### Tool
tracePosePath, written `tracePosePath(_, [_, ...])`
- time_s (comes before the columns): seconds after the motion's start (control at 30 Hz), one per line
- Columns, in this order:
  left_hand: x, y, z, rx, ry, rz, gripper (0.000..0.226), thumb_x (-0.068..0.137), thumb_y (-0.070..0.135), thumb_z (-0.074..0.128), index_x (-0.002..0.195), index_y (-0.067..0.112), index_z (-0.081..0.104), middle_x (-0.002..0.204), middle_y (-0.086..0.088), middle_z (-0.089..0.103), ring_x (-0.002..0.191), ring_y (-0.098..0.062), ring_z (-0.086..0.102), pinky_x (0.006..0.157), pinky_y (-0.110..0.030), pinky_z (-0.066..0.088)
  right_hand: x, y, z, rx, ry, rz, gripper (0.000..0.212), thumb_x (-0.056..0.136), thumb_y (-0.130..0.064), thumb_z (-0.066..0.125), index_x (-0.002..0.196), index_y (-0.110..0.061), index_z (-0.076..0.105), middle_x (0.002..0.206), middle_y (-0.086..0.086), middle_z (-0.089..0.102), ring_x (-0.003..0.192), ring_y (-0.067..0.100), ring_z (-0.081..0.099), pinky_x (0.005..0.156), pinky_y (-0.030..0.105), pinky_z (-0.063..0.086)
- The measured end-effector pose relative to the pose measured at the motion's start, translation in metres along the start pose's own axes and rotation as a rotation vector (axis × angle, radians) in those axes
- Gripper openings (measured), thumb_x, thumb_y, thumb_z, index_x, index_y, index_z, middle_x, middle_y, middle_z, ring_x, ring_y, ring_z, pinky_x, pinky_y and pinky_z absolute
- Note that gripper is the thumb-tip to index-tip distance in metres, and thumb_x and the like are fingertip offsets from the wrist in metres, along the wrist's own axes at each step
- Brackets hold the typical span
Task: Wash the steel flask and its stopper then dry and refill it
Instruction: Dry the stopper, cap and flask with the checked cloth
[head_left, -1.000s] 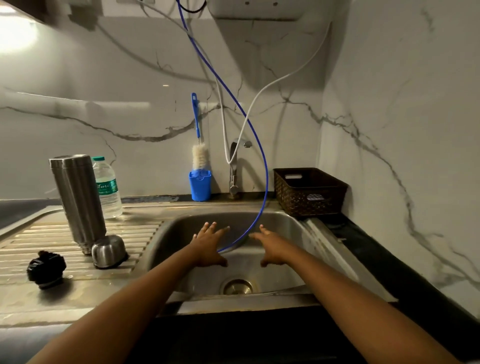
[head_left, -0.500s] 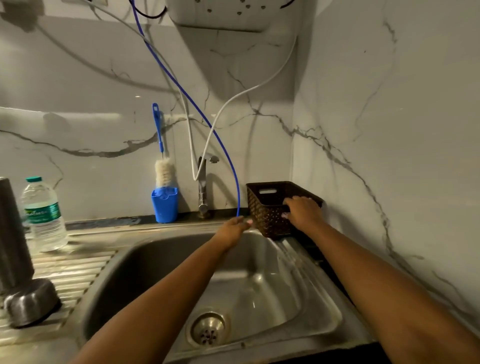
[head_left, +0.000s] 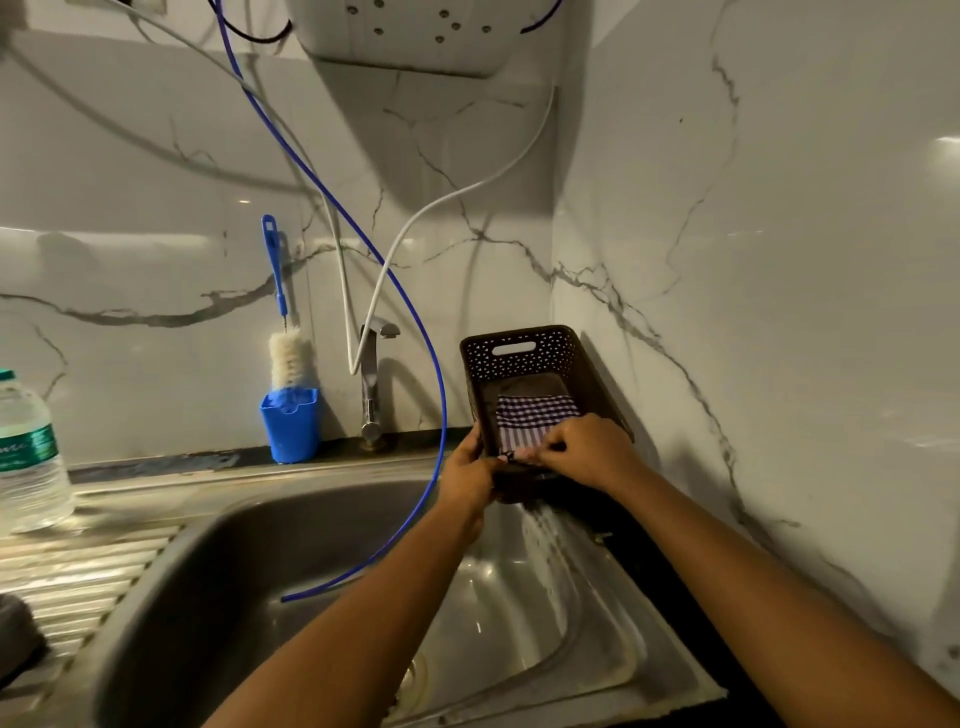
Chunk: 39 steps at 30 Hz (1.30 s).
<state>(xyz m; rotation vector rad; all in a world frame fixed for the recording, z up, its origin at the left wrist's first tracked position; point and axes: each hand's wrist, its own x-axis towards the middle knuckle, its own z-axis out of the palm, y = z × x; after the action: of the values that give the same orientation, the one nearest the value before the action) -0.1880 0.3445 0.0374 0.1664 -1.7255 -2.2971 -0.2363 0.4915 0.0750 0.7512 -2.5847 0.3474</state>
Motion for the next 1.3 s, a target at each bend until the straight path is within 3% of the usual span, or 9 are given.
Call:
tracePosePath(0.07, [-0.006,-0.001,0.003,0.003,-0.008,0.039,0.062,0.09,-0.013,0.041,0.139,0.024,0.045,0.125,-0.005,0.061,0.098,-0.016,0.063,0.069,-0.029,0.057,0.014,0.007,0.002,0.11,0.03,0.096,0.05,0.088,-0.054,0.053,0.082,-0.007,0.069,0.076,0.012,0.067,0.066,0.024,0.06,0.059,0.031,0.044])
tracePosePath(0.17, [-0.009,-0.01,0.001,-0.003,-0.01,0.078,0.067,0.089,-0.014,0.042,0.144,0.024,0.038,0.136,-0.002,0.054,0.117,-0.02,0.056,0.089,-0.035,0.053,0.04,0.016,0.016,0.002,-0.092,0.138,0.032,0.094,-0.025,0.051,0.118,-0.006,0.059,0.118,0.017,0.06,0.102,0.03,0.058,0.081,0.033,0.045])
tracePosePath(0.3, [-0.008,-0.013,-0.001,0.006,-0.017,0.084,0.068,0.089,-0.012,0.046,0.144,0.028,0.039,0.133,0.002,0.056,0.119,-0.02,0.056,0.075,-0.023,0.057,0.076,0.022,0.025,-0.093,-0.203,0.007,0.069,0.093,-0.013,0.051,0.15,-0.009,0.011,0.157,0.016,0.01,0.143,0.031,0.016,0.114,0.037,0.022])
tracePosePath(0.43, [-0.009,-0.013,-0.001,0.017,-0.036,0.101,0.068,0.089,-0.013,0.046,0.143,0.028,0.037,0.121,0.008,0.059,0.114,-0.018,0.057,0.062,-0.015,0.054,0.105,0.027,0.023,-0.114,-0.33,0.104,0.096,0.087,-0.021,0.064,0.15,-0.02,-0.009,0.157,0.018,0.004,0.143,0.035,0.013,0.114,0.043,0.023])
tracePosePath(0.53, [-0.006,-0.015,-0.004,0.05,-0.05,0.111,0.067,0.091,-0.01,0.047,0.145,0.029,0.035,0.107,0.018,0.059,0.1,-0.008,0.059,0.057,-0.013,0.052,0.109,0.024,0.023,-0.204,-0.352,0.119,0.092,0.083,-0.026,0.069,0.15,-0.013,0.009,0.152,0.018,0.019,0.139,0.035,0.021,0.109,0.043,0.029])
tracePosePath(0.7, [0.0,-0.014,-0.004,0.096,-0.06,0.071,0.063,0.095,-0.001,0.047,0.145,0.034,0.032,0.1,0.023,0.055,0.087,0.0,0.057,0.05,-0.013,0.05,0.091,0.009,0.019,-0.394,-0.106,0.02,0.039,0.087,-0.023,0.061,0.122,-0.007,0.056,0.128,0.012,0.051,0.12,0.03,0.044,0.097,0.04,0.04])
tracePosePath(1.07, [0.017,0.006,0.0,0.091,-0.033,-0.079,0.048,0.095,0.012,0.053,0.138,0.031,0.044,0.13,-0.004,0.057,0.1,-0.017,0.054,0.072,-0.042,0.048,0.013,0.008,-0.024,0.553,0.443,0.271,0.026,0.089,-0.017,0.057,0.11,-0.007,0.047,0.082,0.003,0.059,0.074,0.024,0.061,0.051,0.023,0.039])
tracePosePath(1.2, [0.029,0.008,0.003,0.103,0.011,-0.101,0.038,0.095,0.02,0.056,0.133,0.022,0.051,0.13,-0.007,0.057,0.11,-0.026,0.054,0.092,-0.056,0.046,-0.004,0.01,-0.013,0.667,0.584,0.394,0.032,0.09,-0.02,0.059,0.117,-0.008,0.046,0.091,0.006,0.059,0.079,0.024,0.057,0.059,0.026,0.039])
tracePosePath(1.3, [0.033,0.009,0.003,0.104,0.02,-0.095,0.042,0.093,0.029,0.058,0.134,0.022,0.05,0.13,-0.007,0.058,0.109,-0.027,0.056,0.086,-0.052,0.05,-0.012,0.014,-0.009,0.624,0.711,0.41,0.034,0.09,-0.024,0.059,0.119,-0.012,0.047,0.096,0.013,0.062,0.084,0.031,0.059,0.063,0.028,0.038])
